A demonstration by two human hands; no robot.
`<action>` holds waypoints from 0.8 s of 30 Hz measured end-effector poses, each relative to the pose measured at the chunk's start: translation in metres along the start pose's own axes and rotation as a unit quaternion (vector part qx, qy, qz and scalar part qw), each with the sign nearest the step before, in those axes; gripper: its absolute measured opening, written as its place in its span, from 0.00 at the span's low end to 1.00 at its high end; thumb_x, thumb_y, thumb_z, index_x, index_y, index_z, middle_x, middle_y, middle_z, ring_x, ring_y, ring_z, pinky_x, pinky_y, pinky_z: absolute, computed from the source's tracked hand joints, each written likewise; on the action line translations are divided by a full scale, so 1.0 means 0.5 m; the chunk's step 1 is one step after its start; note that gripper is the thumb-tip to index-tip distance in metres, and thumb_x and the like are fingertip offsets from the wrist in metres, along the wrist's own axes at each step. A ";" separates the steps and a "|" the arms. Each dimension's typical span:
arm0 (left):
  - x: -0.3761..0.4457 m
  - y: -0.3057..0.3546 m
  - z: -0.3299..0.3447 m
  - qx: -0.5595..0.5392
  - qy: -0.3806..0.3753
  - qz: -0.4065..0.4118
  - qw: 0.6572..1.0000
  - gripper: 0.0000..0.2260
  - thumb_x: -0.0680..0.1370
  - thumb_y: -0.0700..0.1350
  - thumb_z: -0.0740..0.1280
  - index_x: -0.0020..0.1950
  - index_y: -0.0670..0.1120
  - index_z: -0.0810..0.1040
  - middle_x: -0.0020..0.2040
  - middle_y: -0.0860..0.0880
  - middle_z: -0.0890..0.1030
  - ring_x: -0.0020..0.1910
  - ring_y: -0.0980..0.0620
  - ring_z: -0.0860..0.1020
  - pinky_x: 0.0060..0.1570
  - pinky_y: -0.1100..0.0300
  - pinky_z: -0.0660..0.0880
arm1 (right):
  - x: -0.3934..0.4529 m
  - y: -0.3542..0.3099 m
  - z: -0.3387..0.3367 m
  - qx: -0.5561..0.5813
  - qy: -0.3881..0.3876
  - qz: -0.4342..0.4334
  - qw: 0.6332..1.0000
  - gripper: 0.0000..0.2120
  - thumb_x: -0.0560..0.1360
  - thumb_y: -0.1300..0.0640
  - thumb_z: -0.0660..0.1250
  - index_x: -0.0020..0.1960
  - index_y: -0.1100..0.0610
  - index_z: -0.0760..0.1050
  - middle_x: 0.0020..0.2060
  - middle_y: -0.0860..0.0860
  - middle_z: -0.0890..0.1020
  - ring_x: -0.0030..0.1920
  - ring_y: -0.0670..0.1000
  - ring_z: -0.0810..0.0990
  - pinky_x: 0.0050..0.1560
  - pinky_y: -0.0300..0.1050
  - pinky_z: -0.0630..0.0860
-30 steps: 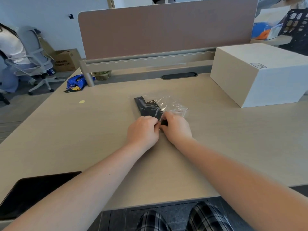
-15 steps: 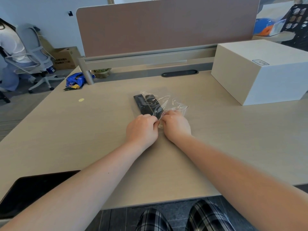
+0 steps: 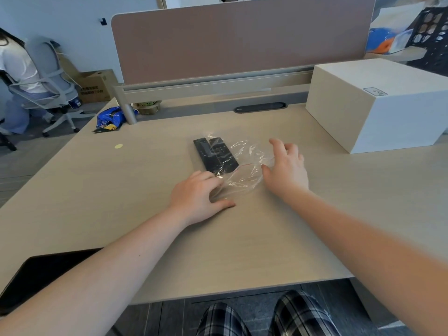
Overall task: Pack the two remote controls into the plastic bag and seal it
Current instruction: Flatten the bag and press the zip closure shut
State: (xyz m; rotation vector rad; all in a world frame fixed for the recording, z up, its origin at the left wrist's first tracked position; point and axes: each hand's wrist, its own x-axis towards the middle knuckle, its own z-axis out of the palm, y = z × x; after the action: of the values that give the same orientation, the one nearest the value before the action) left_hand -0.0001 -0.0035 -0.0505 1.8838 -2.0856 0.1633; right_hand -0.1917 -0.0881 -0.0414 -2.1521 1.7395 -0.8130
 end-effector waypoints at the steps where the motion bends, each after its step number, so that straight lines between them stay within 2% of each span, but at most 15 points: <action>1: -0.001 -0.002 -0.001 -0.006 0.006 0.008 1.000 0.17 0.71 0.63 0.67 0.50 0.52 0.78 0.49 0.55 0.79 0.53 0.52 0.75 0.41 0.58 0.74 | 0.007 0.002 0.001 0.009 -0.022 0.017 1.000 0.22 0.76 0.56 0.63 0.68 0.52 0.64 0.62 0.57 0.70 0.59 0.61 0.73 0.53 0.53 0.75; 3: -0.003 -0.007 -0.001 0.009 0.016 0.026 0.999 0.11 0.73 0.54 0.68 0.51 0.49 0.80 0.50 0.51 0.81 0.53 0.47 0.77 0.42 0.53 0.78 | 0.017 0.003 0.002 0.009 -0.032 0.019 0.999 0.14 0.77 0.57 0.60 0.63 0.55 0.71 0.59 0.58 0.75 0.55 0.61 0.76 0.51 0.50 0.75; 6: -0.005 -0.017 0.003 0.061 0.037 0.057 0.996 0.06 0.75 0.45 0.66 0.46 0.46 0.82 0.44 0.49 0.83 0.47 0.44 0.80 0.33 0.54 0.78 | 0.017 0.003 -0.006 -0.001 -0.018 -0.007 1.000 0.11 0.77 0.61 0.58 0.55 0.60 0.76 0.52 0.59 0.79 0.52 0.61 0.76 0.48 0.48 0.74; 9: -0.006 -0.022 0.006 0.124 0.063 0.078 0.987 0.16 0.74 0.48 0.57 0.34 0.48 0.82 0.33 0.51 0.82 0.36 0.47 0.82 0.22 0.60 0.74 | 0.014 0.010 -0.019 -0.014 0.005 -0.032 0.999 0.11 0.76 0.64 0.57 0.50 0.62 0.78 0.48 0.60 0.81 0.48 0.61 0.77 0.42 0.45 0.70; 11: -0.008 -0.025 0.007 0.155 0.061 0.082 0.983 0.13 0.72 0.47 0.62 0.31 0.48 0.81 0.29 0.52 0.81 0.32 0.48 0.81 0.19 0.62 0.72 | 0.012 0.019 -0.029 -0.010 0.013 -0.034 0.999 0.10 0.74 0.65 0.58 0.47 0.63 0.78 0.46 0.61 0.81 0.47 0.61 0.77 0.40 0.44 0.69; 13: -0.010 -0.028 0.004 0.178 0.050 0.082 0.979 0.06 0.68 0.43 0.71 0.30 0.47 0.80 0.28 0.52 0.80 0.30 0.48 0.81 0.18 0.64 0.70 | 0.010 0.027 -0.038 -0.014 -0.002 -0.032 0.999 0.09 0.73 0.65 0.58 0.46 0.63 0.77 0.45 0.61 0.81 0.47 0.62 0.77 0.40 0.44 0.69; 15: -0.010 -0.031 0.003 0.188 0.038 0.068 0.979 0.08 0.64 0.41 0.77 0.30 0.47 0.79 0.29 0.52 0.80 0.30 0.48 0.80 0.18 0.65 0.68 | 0.007 0.031 -0.044 -0.044 -0.038 -0.030 0.998 0.08 0.72 0.65 0.59 0.46 0.63 0.76 0.43 0.60 0.80 0.47 0.62 0.78 0.39 0.44 0.70; 17: -0.008 -0.031 -0.001 0.191 0.038 0.057 0.979 0.08 0.63 0.41 0.77 0.30 0.47 0.79 0.29 0.51 0.80 0.30 0.48 0.80 0.18 0.65 0.68 | 0.002 0.029 -0.050 -0.088 -0.065 -0.040 0.993 0.06 0.71 0.64 0.60 0.45 0.62 0.74 0.40 0.56 0.76 0.48 0.61 0.77 0.37 0.44 0.69; 19: -0.009 -0.030 -0.002 0.190 0.054 0.060 0.978 0.07 0.65 0.42 0.74 0.29 0.46 0.79 0.28 0.51 0.79 0.29 0.48 0.80 0.18 0.65 0.68 | -0.003 0.026 -0.058 -0.143 -0.056 -0.075 0.985 0.04 0.71 0.62 0.60 0.44 0.59 0.73 0.42 0.54 0.74 0.51 0.58 0.74 0.38 0.44 0.68; 21: -0.014 -0.031 -0.006 0.181 0.075 0.063 0.979 0.10 0.70 0.45 0.66 0.28 0.46 0.78 0.27 0.51 0.78 0.28 0.47 0.79 0.17 0.64 0.68 | -0.007 0.024 -0.065 -0.173 -0.019 -0.113 0.978 0.06 0.71 0.62 0.60 0.46 0.59 0.74 0.46 0.55 0.77 0.54 0.57 0.71 0.42 0.46 0.69; 23: -0.021 -0.031 -0.012 0.170 0.094 0.058 0.979 0.16 0.72 0.50 0.58 0.29 0.47 0.78 0.27 0.52 0.78 0.28 0.48 0.79 0.18 0.64 0.69 | -0.011 0.020 -0.070 -0.137 -0.004 -0.151 0.979 0.12 0.70 0.62 0.60 0.51 0.58 0.75 0.51 0.54 0.79 0.57 0.57 0.71 0.50 0.48 0.72; 24: -0.026 -0.031 -0.013 0.163 0.107 0.062 0.979 0.17 0.73 0.51 0.57 0.30 0.48 0.79 0.27 0.52 0.78 0.28 0.48 0.79 0.18 0.63 0.69 | -0.014 0.016 -0.069 -0.113 -0.023 -0.183 0.976 0.15 0.69 0.60 0.60 0.55 0.56 0.75 0.55 0.53 0.79 0.60 0.56 0.71 0.55 0.49 0.71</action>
State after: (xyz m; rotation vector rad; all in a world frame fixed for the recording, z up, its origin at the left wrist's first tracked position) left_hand 0.0173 0.0087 -0.0504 1.8085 -2.1262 0.7436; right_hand -0.2185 -0.0785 -0.0193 -2.6714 1.4963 -0.6631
